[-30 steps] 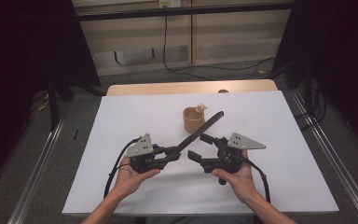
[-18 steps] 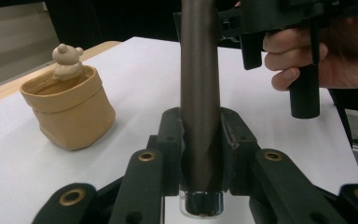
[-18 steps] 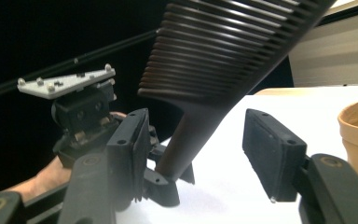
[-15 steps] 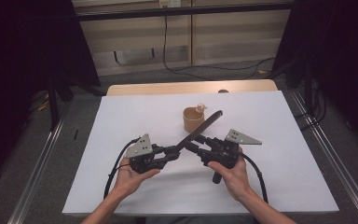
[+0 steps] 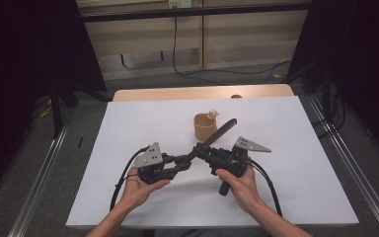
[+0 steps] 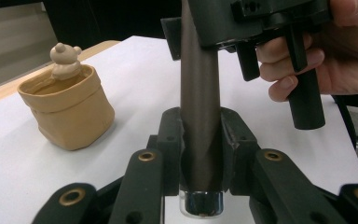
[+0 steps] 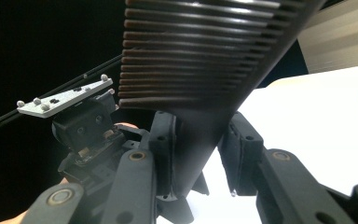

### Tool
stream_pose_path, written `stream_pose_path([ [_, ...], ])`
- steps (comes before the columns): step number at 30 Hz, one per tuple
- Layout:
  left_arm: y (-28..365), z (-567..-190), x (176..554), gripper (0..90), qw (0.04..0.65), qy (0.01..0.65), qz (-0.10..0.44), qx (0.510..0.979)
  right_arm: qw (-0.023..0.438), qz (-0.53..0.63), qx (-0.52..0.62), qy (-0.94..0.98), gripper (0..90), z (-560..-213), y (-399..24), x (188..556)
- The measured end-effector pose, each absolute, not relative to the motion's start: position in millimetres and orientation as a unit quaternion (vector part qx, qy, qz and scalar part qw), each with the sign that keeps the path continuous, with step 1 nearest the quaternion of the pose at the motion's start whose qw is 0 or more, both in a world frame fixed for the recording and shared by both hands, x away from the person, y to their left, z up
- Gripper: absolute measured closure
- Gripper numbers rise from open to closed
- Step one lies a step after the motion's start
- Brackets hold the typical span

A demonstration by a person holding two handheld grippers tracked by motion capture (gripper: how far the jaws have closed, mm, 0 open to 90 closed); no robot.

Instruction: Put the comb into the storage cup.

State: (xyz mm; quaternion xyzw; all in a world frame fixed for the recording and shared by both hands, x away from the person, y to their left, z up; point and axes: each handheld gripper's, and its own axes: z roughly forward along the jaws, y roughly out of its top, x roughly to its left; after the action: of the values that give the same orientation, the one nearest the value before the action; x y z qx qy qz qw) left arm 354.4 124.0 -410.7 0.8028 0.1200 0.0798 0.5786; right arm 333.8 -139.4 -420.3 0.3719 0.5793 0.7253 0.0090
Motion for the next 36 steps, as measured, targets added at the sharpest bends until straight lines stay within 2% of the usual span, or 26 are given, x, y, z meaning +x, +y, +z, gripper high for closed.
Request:
stream_pose_path([
  [11,122.2,-415.6,354.9,72.6,0.577,0.118,0.085,0.803,-0.004,0.727,0.378,0.574,70.9,-423.4,-138.9,334.5],
  [24,121.5,-417.2,355.5,70.1,0.577,0.116,0.093,0.803,0.001,0.725,0.372,0.58,72.4,-421.8,-139.2,334.7],
  [36,121.7,-420.7,350.7,28.2,0.575,0.163,0.125,0.792,0.027,0.719,0.361,0.593,72.4,-417.2,-143.2,335.2],
])
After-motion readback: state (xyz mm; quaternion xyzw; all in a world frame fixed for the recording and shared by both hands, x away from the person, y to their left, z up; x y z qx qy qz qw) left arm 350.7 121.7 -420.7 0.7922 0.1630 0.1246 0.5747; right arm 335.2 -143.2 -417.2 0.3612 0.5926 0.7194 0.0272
